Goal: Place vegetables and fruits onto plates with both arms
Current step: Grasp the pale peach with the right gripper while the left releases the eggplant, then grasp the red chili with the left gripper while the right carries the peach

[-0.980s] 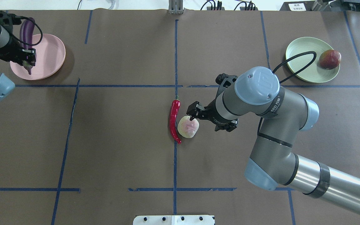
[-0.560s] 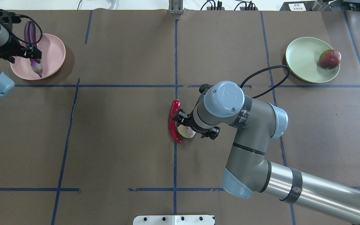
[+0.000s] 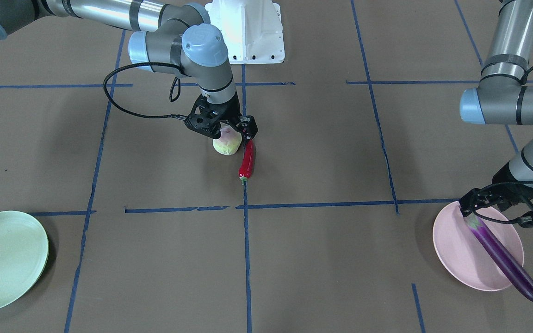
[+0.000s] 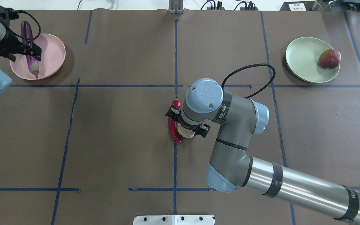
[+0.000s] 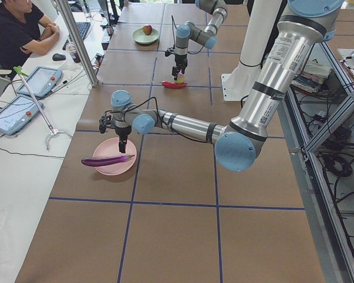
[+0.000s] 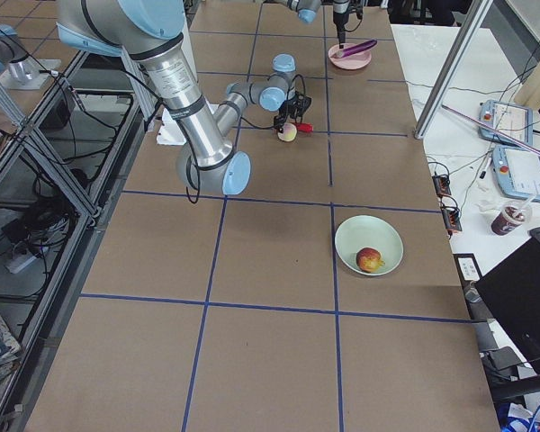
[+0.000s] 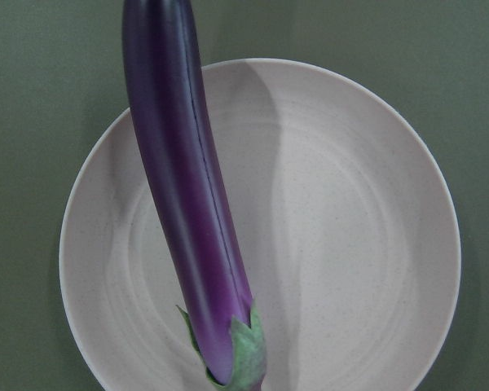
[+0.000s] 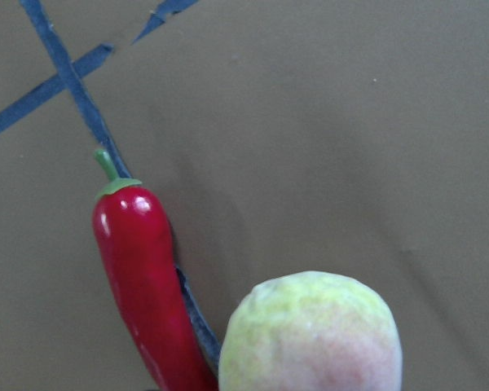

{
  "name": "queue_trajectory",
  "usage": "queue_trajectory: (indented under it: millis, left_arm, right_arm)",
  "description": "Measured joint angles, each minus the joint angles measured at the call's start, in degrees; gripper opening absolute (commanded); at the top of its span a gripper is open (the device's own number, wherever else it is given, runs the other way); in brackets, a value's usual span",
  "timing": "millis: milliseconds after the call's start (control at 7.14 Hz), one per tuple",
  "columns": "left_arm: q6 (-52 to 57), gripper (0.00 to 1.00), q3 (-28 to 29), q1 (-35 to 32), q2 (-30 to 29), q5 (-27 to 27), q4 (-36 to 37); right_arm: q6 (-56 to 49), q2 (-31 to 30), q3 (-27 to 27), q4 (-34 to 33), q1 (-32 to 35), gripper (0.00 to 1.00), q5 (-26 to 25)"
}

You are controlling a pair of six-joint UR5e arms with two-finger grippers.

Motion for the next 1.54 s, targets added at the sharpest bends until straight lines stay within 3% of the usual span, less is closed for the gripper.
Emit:
queue_trajectory:
  millis: [280,700,1120,1540]
  left_arm:
    - [-8.2,1.00,-3.7,1.4,-0.2,-3.5,-0.2]
    - [-18.9,1.00,-8.2,14.6,-5.9,-5.2,-0.3]
    - [-20.8,1.00,-7.9,26.4,-14.0,3.1,0.0]
    - [-20.7,0.98,-4.4,30.8,-21.1,9.6,-0.3]
  right_arm:
    - [0.3,-0.1,-0.7,-1.4,0.0,0.02,-0.6]
    - [-0.2,-2.0,2.3,-2.8,3.4,0.00,0.1]
    - [-11.9,-7.9,6.3,-2.9,14.9,0.00,3.8]
    - [-33.0,-10.4,-1.0,-2.5,26.6,0.00,5.6]
